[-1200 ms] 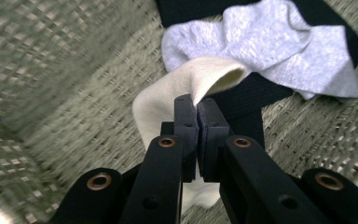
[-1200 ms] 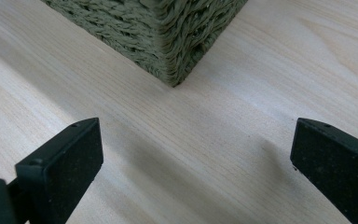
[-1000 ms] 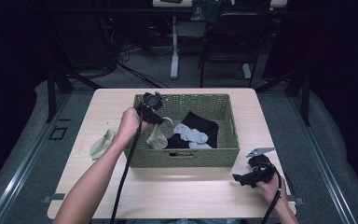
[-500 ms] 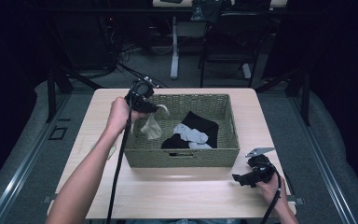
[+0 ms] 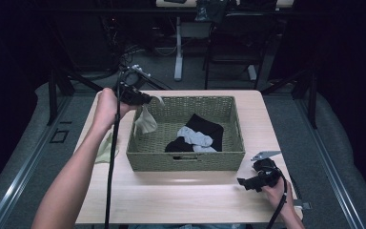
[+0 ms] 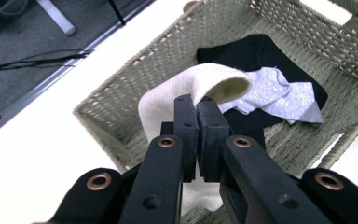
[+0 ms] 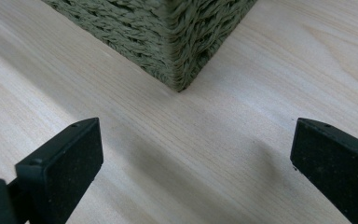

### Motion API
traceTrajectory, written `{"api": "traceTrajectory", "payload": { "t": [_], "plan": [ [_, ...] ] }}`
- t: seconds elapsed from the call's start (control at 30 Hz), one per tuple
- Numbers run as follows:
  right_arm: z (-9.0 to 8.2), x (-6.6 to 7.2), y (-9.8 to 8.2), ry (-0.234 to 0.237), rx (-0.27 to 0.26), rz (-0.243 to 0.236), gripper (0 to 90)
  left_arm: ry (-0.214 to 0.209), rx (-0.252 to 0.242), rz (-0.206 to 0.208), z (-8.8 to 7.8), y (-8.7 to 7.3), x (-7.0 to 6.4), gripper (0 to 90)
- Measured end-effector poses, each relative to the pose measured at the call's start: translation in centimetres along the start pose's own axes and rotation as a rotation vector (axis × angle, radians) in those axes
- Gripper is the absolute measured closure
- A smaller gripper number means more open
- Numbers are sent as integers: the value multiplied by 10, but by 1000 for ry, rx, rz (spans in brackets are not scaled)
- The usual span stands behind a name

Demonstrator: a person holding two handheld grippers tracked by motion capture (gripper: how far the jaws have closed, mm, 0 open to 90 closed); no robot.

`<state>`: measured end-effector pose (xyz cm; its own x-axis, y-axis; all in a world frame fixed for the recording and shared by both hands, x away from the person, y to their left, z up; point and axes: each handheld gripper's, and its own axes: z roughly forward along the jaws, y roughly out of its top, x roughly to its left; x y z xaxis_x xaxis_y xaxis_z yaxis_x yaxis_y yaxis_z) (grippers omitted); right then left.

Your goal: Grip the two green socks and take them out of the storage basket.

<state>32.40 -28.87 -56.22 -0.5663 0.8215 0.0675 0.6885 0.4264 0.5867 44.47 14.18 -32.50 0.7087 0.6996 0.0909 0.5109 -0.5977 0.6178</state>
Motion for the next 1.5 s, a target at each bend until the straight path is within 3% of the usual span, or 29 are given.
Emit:
{"api": "traceTrajectory", "payload": {
  "t": [0.17,0.4,0.67,1.07,1.5],
  "plan": [
    [0,0,0,-3,-5,3,16,38,-8,-4,-22,-6,9,884],
    [0,1,0,-1,-2,-1,16,86,-28,-41,-52,-26,25,883],
    [0,0,0,0,1,2,16,122,-18,-101,-65,-57,46,883],
    [0,0,-1,-9,-2,10,16,128,-1,-190,-55,-101,68,882],
    [1,3,-2,-9,4,13,16,117,18,-281,-26,-140,88,875]
  ]
}}
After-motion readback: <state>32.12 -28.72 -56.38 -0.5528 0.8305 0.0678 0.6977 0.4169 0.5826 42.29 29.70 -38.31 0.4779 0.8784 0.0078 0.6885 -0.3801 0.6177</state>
